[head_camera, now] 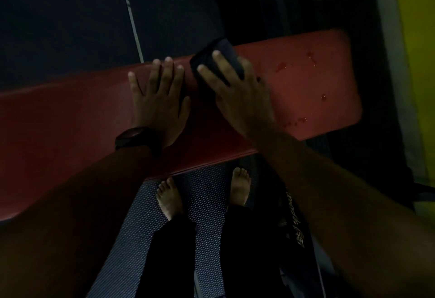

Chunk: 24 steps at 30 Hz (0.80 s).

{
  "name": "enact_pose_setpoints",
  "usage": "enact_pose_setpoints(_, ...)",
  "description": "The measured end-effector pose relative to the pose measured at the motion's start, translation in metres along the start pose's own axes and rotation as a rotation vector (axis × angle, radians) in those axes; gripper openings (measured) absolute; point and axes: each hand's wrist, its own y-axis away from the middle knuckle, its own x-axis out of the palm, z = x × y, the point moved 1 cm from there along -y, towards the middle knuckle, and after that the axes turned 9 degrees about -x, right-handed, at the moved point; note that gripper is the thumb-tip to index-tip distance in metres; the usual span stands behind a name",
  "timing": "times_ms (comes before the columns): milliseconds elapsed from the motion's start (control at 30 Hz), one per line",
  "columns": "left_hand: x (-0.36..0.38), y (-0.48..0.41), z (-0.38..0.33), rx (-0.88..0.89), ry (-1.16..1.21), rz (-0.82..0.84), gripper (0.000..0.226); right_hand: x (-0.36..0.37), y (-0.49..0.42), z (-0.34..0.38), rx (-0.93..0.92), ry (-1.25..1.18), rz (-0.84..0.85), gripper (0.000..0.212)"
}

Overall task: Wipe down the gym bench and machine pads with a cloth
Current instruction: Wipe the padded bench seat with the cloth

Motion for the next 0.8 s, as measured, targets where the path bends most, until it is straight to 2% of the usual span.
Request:
enact_pose_setpoints(33, 0.0, 0.0, 0.0, 0.007, -0.001, 0.001, 0.071, -0.001, -0.001, -0.012, 0.063, 0.01, 0.01, 0.062)
enact_pose_setpoints(100, 0.0, 0.001, -0.001, 0.008, -0.008, 0.002, 0.07, -0.002, 0.005, -0.017, 0.323, -0.031, -0.054, 0.061)
enact_pose_setpoints(167, 0.0, 0.002, -0.004, -0.003, -0.008, 0.01, 0.071, 0.0, 0.017, 0.009, 0.604, -0.081, -0.092, 0.067)
enact_pose_setpoints(233, 0.001, 0.005, -0.007, 0.001, -0.002, 0.025, 0.071, 0.0, 0.029, 0.049, 0.73, -0.121, -0.112, 0.07)
enact_pose_setpoints(267, 0.001, 0.006, -0.009, 0.013, -0.002, 0.034, 0.071, 0.0, 0.034, 0.067, 0.699, -0.141, -0.143, 0.069)
enact_pose_setpoints(333, 0.002, 0.01, -0.011, 0.034, -0.015, 0.042, 0.071, 0.005, 0.039, 0.084, 0.428, -0.129, -0.192, 0.062)
enact_pose_setpoints(400, 0.003, 0.014, -0.011, 0.034, -0.039, 0.035, 0.074, 0.006, 0.032, 0.056, 0.094, -0.034, -0.179, 0.056)
enact_pose_setpoints(467, 0.003, 0.016, -0.01, 0.038, -0.049, 0.023, 0.074, 0.004, 0.019, 0.014, -0.044, 0.101, -0.115, 0.059)
enact_pose_setpoints(533, 0.003, 0.016, -0.011, 0.04, -0.044, 0.025, 0.071, 0.0, 0.018, -0.008, 0.074, 0.114, -0.095, 0.06)
enact_pose_setpoints(667, 0.002, 0.018, -0.017, 0.016, -0.021, 0.039, 0.07, 0.004, 0.046, 0.026, 0.63, -0.058, -0.138, 0.071)
enact_pose_setpoints(700, 0.002, 0.019, -0.02, 0.033, -0.021, 0.033, 0.07, 0.005, 0.054, 0.046, 0.71, -0.082, -0.161, 0.071)
enact_pose_setpoints(767, 0.003, 0.021, -0.024, 0.077, -0.019, 0.027, 0.072, 0.006, 0.065, 0.084, 0.693, -0.11, -0.208, 0.067)
enact_pose_setpoints(800, 0.004, 0.022, -0.024, 0.089, -0.021, 0.031, 0.073, 0.008, 0.07, 0.097, 0.579, -0.103, -0.202, 0.063)
